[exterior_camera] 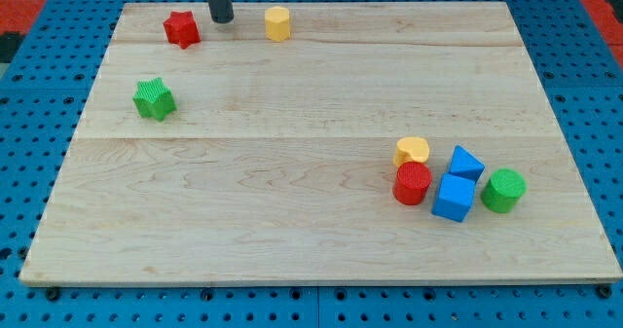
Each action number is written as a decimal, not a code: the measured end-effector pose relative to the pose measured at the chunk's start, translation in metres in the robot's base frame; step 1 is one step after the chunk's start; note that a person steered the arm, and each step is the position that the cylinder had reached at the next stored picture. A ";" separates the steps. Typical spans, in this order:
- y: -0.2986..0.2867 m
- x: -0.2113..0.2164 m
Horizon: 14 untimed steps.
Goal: Move yellow hexagon to yellow heart
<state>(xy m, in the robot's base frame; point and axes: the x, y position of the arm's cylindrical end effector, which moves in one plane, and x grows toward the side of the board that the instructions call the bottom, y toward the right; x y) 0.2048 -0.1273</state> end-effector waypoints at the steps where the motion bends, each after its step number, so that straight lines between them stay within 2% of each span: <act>1: 0.061 0.030; 2: 0.122 0.081; 3: 0.131 0.078; 4: 0.111 0.039; 5: 0.125 0.040; 6: 0.117 0.003; 7: 0.150 0.042; 8: 0.160 0.109; 9: 0.155 0.158; 10: 0.138 0.123; 11: 0.149 0.102; 12: 0.212 0.122; 13: 0.219 0.187; 14: 0.207 0.179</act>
<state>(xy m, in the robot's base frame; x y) 0.3836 0.0801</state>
